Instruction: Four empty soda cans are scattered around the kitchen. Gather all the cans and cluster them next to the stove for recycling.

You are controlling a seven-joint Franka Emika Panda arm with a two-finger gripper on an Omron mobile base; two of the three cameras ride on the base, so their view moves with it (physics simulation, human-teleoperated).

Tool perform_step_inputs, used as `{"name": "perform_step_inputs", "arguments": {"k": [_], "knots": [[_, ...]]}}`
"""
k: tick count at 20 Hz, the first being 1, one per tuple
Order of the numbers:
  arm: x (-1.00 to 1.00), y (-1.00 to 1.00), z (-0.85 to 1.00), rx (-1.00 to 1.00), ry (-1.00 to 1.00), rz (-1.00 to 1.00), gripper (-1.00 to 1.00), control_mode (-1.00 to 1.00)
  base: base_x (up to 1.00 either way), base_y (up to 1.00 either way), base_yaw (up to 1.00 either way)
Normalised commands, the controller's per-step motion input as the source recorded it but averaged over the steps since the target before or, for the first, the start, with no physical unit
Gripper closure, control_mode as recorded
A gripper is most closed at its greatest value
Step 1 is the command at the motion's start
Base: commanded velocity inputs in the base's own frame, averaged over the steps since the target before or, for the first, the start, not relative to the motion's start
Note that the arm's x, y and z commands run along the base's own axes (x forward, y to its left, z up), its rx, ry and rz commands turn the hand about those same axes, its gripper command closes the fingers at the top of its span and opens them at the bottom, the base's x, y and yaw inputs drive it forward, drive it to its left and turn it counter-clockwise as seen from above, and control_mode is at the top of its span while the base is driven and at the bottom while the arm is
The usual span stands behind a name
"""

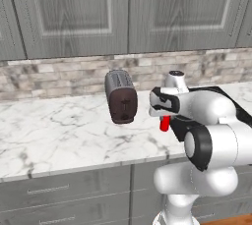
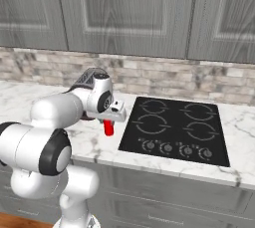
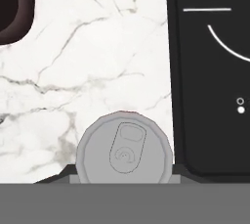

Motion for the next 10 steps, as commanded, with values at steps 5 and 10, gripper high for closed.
{"name": "perform_step_inputs", "arguments": {"k": [5, 10], "knots": [[0.00, -0.06, -0.17, -0.02, 0.00, 0.00, 1.00, -1.00, 0.00, 0.00, 0.00], [0.01, -0.05, -0.14, 0.00, 0.00, 0.00, 1.00, -1.00, 0.00, 0.00, 0.00]]}}
